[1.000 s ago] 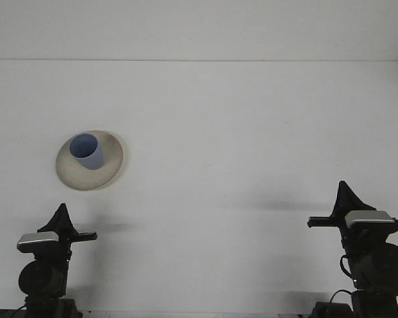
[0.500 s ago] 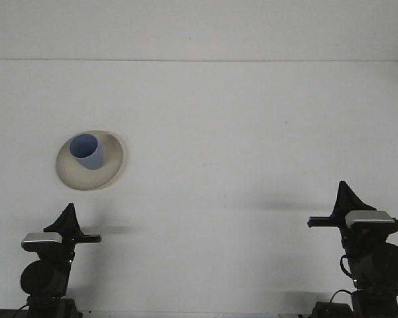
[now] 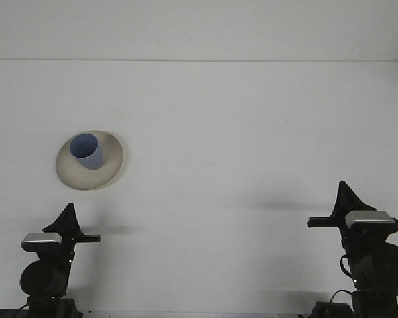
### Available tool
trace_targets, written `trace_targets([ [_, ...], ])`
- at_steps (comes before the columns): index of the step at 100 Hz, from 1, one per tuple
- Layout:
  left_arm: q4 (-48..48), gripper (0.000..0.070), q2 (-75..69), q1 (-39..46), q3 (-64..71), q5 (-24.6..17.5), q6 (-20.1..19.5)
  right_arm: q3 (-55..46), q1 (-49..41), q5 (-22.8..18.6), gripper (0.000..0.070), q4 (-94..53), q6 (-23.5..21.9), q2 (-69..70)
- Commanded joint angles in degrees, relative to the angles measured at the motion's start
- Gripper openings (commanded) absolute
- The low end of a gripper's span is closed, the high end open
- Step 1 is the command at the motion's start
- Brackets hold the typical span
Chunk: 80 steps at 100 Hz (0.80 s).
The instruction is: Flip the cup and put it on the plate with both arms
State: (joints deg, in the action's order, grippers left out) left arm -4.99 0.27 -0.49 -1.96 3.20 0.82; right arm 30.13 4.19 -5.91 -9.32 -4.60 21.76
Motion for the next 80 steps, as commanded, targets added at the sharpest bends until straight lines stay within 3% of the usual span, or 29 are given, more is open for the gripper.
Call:
trace_targets([
  [1,-0.7,0.0014,0.0,0.1,1.2,-0.1,0.2,0.3,0.0,0.0,0.0000,0.8,-0.5,0.0],
  [20,-0.7,0.0014,0.0,0.1,1.2,-0.1,0.2,0.2,0.0,0.2,0.0000,0.6,1.4,-0.1],
  [48,-0.7,0.0014,0.0,0.1,1.2,-0.1,0.2,-8.5,-4.0,0.1,0.0000,12.6,16.6,-2.5],
  [62,-0.7,0.0014,0.0,0.1,1.2,-0.1,0.2,-16.8,-5.2,0.6,0.0000,14.3,18.4,-9.4],
  [80,-0.7,0.0014,0.0,0.1,1.2,-0.1,0.2,-23.8,-5.1,4.5,0.0000,10.9,19.6,-19.6],
])
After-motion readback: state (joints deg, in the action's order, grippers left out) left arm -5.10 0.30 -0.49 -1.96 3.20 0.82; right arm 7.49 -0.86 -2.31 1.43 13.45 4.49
